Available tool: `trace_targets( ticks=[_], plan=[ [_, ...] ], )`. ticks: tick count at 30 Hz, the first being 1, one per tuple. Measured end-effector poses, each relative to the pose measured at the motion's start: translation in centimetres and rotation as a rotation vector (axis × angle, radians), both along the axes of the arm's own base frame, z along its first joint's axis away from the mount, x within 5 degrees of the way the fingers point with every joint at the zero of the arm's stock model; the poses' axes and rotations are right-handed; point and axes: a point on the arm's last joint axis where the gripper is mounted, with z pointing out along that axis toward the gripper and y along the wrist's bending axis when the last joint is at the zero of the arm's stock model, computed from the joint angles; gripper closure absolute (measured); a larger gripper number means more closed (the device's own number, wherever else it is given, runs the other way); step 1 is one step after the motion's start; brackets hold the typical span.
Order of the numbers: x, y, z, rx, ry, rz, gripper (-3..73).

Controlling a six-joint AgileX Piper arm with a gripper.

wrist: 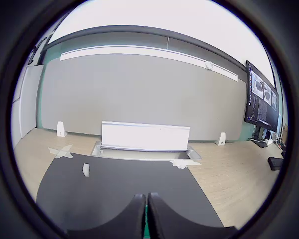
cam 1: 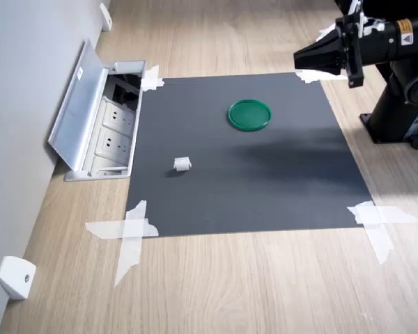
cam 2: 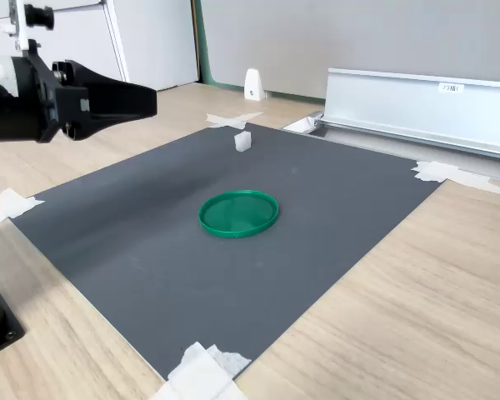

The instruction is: Grasp a white terminal and put it on the green lid.

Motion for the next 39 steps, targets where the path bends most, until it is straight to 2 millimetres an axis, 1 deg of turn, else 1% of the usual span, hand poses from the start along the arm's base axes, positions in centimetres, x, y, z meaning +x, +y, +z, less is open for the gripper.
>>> trace_targets(
  ticks=[39],
  plan=[
    [-0.01,0.0,-0.11,0.006,0.011,0.0,70.3]
  ],
)
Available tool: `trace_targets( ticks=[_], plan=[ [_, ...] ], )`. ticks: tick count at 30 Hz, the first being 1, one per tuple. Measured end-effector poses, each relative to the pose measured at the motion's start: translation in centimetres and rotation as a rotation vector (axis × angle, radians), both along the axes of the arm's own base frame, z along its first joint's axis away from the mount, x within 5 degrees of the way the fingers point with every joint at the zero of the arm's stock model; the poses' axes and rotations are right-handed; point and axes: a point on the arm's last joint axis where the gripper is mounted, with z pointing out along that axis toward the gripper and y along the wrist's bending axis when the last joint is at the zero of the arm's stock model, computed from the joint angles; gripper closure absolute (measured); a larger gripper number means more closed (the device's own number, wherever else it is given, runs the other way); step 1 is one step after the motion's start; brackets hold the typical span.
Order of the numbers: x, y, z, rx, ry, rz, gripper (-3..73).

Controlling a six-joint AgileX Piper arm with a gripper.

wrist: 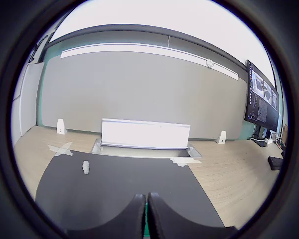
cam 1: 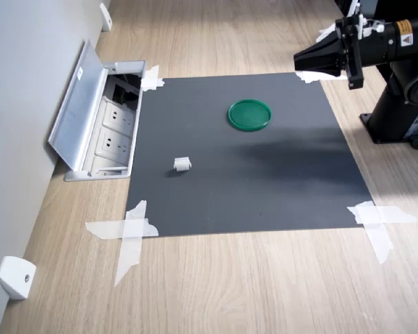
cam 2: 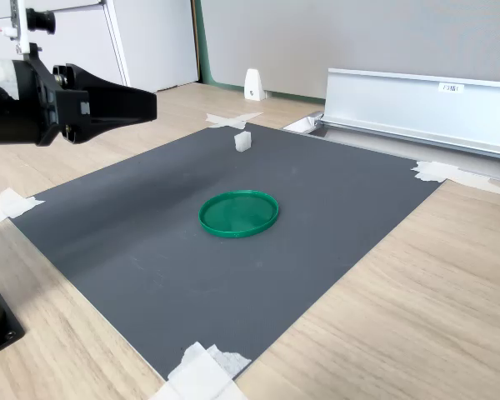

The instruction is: Grasp a white terminal and put it on the green lid.

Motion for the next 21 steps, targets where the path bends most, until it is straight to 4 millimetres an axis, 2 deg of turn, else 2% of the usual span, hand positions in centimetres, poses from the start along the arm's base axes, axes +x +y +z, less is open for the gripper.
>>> trace_targets(
  ticks=[6,10,16,21],
  plan=[
    [0.1,0.0,-0.1,0.054,0.004,-0.006,70.3],
    [0.4,-0.1,-0.3,0.074,0.078,-0.01,70.3],
    [1.9,-0.2,2.5,0.084,0.204,-0.014,70.3],
    [3.9,-0.5,4.5,0.099,0.366,-0.019,70.3]
  ],
)
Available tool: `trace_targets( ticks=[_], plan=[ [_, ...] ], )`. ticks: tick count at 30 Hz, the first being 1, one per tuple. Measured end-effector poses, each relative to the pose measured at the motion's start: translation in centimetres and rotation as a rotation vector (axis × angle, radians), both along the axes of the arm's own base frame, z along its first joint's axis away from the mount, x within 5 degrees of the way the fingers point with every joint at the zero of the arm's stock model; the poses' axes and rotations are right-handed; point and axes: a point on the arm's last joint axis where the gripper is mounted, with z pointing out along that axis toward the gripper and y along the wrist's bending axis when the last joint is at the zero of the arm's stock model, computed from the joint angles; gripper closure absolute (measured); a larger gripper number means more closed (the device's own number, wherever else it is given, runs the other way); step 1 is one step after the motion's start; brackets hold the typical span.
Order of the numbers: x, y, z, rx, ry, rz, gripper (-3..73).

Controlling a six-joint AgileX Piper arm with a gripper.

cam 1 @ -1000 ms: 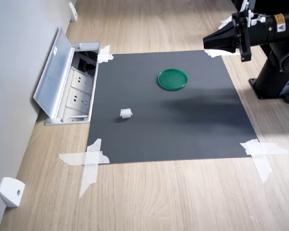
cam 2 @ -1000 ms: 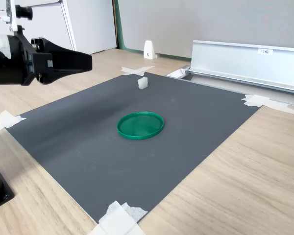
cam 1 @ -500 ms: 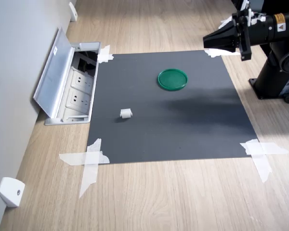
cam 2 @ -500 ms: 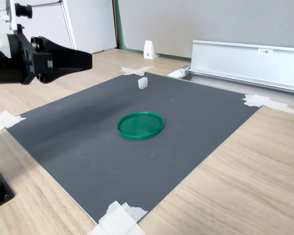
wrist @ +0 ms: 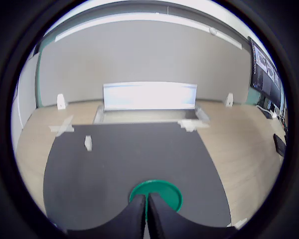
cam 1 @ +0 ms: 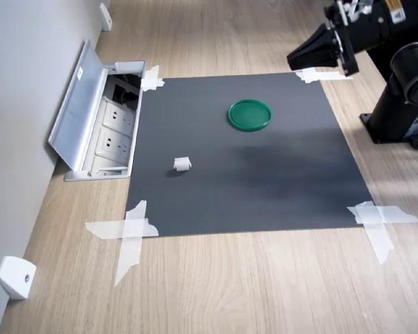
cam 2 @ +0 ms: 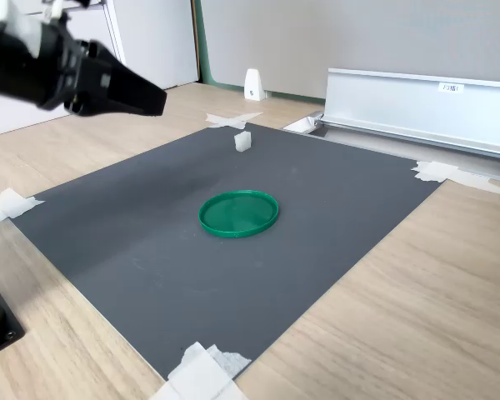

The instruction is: Grasp a white terminal and put it on the green lid.

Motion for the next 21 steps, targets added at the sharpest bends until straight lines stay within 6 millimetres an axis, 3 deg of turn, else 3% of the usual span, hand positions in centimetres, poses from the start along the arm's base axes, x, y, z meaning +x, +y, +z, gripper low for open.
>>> trace_targets(
  ticks=[13,18,21],
  plan=[
    [6.7,-1.0,3.6,-0.025,0.565,0.057,70.3],
    [10.0,-0.9,4.8,-0.031,0.614,0.14,69.3],
    [12.0,-0.9,5.7,-0.038,0.615,0.188,64.1]
  ],
)
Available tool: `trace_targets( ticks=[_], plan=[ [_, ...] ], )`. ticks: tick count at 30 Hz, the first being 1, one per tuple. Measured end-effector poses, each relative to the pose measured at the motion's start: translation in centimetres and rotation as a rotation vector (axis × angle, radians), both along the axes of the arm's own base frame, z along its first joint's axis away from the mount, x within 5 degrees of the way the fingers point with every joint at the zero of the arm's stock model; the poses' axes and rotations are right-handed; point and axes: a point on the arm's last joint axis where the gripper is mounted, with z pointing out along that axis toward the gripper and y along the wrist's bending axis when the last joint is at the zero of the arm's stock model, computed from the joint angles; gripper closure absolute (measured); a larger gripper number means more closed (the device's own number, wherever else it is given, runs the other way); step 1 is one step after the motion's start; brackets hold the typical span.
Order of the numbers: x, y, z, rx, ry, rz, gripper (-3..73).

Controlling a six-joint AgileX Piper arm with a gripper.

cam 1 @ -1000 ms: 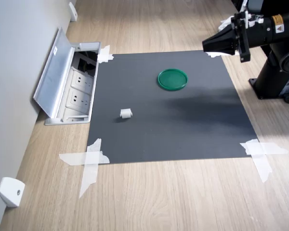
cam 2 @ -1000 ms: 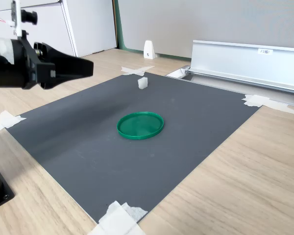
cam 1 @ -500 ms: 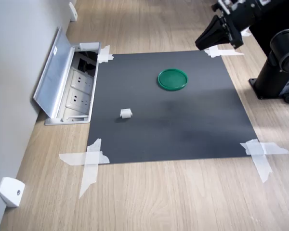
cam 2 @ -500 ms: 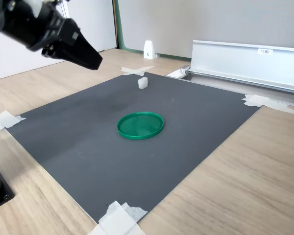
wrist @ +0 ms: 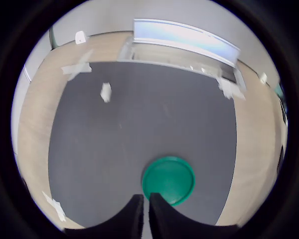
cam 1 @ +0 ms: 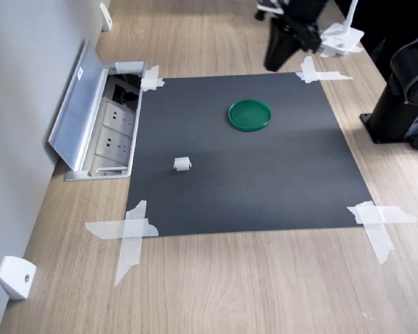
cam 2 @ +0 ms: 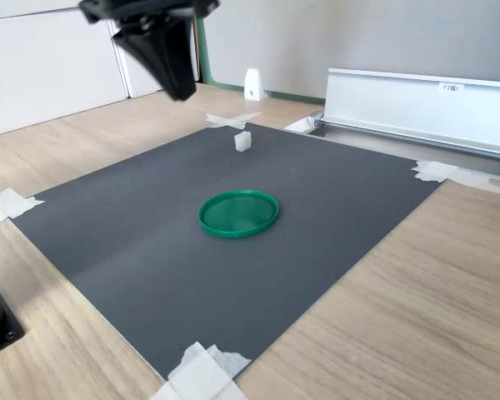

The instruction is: Grasp a white terminal and put it on the green lid.

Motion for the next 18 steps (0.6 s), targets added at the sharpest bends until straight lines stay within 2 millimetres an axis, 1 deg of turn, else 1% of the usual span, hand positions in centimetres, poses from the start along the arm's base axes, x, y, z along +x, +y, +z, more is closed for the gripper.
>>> trace_targets(
  ticks=[2,3,7,9,12,13,15,18],
  plan=[
    [1.4,0.0,0.1,0.004,0.018,0.029,56.8],
    [2.2,0.0,0.1,0.011,0.031,0.041,52.0],
    [4.5,0.2,-0.1,0.036,0.061,0.071,30.2],
    [5.6,1.0,-0.2,0.004,0.074,0.114,18.6],
    [7.2,3.2,-0.5,-0.049,0.093,0.189,6.2],
    [7.8,3.9,-0.6,-0.06,0.102,0.203,3.0],
    [8.8,5.3,-1.0,-0.067,0.118,0.218,-0.8],
    [10.6,7.3,-2.0,-0.053,0.143,0.223,-2.6]
  ],
)
